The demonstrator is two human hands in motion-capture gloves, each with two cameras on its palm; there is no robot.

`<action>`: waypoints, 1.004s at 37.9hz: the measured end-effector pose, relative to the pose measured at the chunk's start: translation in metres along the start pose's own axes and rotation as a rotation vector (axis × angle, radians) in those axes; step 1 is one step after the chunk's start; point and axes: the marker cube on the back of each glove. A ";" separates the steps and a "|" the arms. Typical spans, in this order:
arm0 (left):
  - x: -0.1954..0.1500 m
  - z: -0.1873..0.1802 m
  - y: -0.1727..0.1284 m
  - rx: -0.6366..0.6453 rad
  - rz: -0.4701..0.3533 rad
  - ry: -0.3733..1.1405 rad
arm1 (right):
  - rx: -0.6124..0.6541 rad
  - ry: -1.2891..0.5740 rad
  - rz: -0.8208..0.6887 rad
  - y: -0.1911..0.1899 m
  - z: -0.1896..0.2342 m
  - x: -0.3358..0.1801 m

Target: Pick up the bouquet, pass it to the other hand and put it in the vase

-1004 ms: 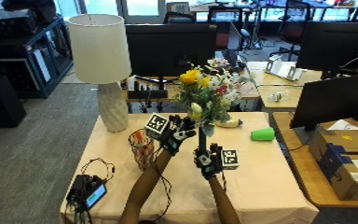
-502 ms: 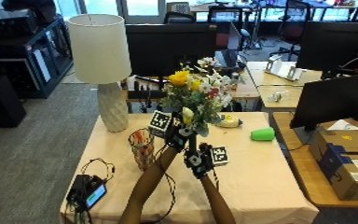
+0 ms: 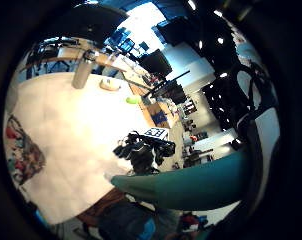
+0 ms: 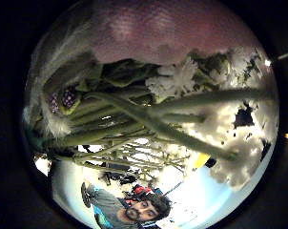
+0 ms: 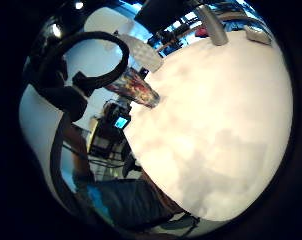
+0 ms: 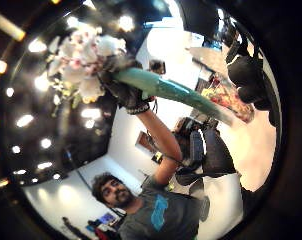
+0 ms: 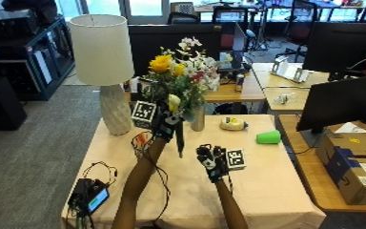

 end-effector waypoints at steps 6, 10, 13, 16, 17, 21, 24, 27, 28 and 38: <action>0.017 -0.048 -0.005 0.094 0.040 -0.043 | 0.075 -0.023 -0.018 0.006 -0.030 -0.002; 0.019 -0.091 -0.009 0.177 0.062 -0.054 | 0.113 0.007 0.052 0.012 -0.046 0.003; 0.017 -0.118 -0.011 0.232 0.056 -0.065 | 0.126 -0.038 0.104 0.016 -0.049 -0.003; 0.015 -0.144 -0.012 0.295 0.045 -0.081 | 0.130 -0.020 0.042 0.014 -0.054 0.002; 0.013 -0.152 -0.013 0.314 0.041 -0.087 | 0.131 -0.012 0.029 0.013 -0.054 0.004; 0.000 -0.179 -0.016 0.357 0.035 -0.102 | 0.133 0.001 0.029 0.012 -0.053 0.009; -0.015 -0.193 -0.016 0.375 0.008 -0.099 | 0.132 0.004 0.083 0.013 -0.048 0.011; -0.029 -0.201 -0.016 0.387 -0.021 -0.092 | 0.115 -0.016 0.151 0.016 -0.044 0.014; -0.034 -0.204 -0.017 0.390 -0.022 -0.093 | 0.108 -0.021 0.158 0.016 -0.042 0.014; -0.043 -0.211 -0.010 0.296 -0.163 -0.175 | 0.098 -0.016 0.127 0.013 -0.039 0.003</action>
